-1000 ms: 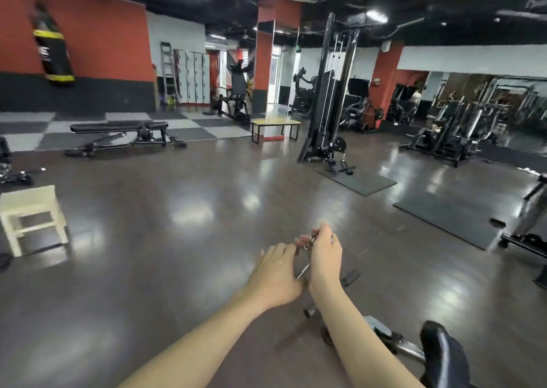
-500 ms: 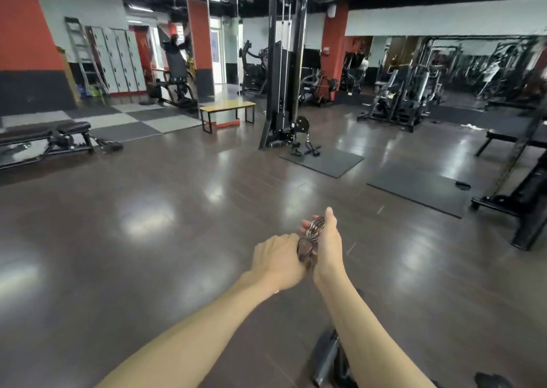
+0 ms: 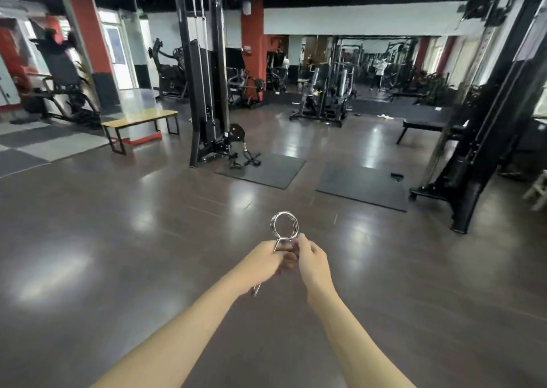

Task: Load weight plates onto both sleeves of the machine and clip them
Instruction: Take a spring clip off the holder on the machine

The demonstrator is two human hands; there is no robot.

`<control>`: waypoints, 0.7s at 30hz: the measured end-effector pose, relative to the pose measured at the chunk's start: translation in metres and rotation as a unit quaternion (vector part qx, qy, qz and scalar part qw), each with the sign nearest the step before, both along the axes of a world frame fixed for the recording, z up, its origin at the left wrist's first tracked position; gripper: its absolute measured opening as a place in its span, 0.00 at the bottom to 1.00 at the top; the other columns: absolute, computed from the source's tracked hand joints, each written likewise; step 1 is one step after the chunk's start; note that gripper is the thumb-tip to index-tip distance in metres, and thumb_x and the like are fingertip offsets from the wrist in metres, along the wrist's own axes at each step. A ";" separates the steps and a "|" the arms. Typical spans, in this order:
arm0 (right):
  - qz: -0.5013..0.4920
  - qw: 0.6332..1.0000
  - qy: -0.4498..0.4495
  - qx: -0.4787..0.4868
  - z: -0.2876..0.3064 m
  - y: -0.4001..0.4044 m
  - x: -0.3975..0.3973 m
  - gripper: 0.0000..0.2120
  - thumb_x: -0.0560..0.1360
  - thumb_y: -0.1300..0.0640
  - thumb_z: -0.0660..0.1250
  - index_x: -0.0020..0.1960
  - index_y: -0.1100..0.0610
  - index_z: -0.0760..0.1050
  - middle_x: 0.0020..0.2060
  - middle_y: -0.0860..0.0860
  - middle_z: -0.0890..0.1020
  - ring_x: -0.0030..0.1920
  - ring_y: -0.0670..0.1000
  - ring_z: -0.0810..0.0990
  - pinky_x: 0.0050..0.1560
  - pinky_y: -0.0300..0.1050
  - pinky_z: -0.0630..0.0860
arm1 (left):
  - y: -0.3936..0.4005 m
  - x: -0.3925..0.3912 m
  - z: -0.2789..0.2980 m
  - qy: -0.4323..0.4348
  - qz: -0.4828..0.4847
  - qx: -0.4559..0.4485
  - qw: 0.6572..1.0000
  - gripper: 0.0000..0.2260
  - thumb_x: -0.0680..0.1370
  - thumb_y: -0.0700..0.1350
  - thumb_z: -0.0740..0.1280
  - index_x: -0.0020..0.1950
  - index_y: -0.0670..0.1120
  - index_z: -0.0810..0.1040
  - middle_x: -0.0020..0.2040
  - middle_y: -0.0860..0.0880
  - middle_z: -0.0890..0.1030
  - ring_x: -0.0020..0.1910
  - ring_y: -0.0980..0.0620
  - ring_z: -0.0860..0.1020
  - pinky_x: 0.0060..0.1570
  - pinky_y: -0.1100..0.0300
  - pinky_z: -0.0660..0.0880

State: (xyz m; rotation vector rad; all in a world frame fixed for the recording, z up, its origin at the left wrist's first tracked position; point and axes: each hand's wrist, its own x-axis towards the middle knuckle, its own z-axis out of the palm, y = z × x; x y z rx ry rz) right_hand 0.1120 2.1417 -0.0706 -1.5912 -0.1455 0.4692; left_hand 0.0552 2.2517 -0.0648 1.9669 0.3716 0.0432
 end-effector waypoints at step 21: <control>-0.277 0.959 -0.061 -0.018 0.008 0.020 0.489 0.07 0.81 0.57 0.65 0.46 0.56 0.79 0.34 0.47 0.74 0.30 0.44 0.70 0.31 0.33 0.69 | 0.048 0.594 0.034 -0.026 -0.146 -0.234 0.961 0.10 0.85 0.49 0.59 0.53 0.46 0.77 0.39 0.52 0.86 0.35 0.52 0.83 0.38 0.59 0.72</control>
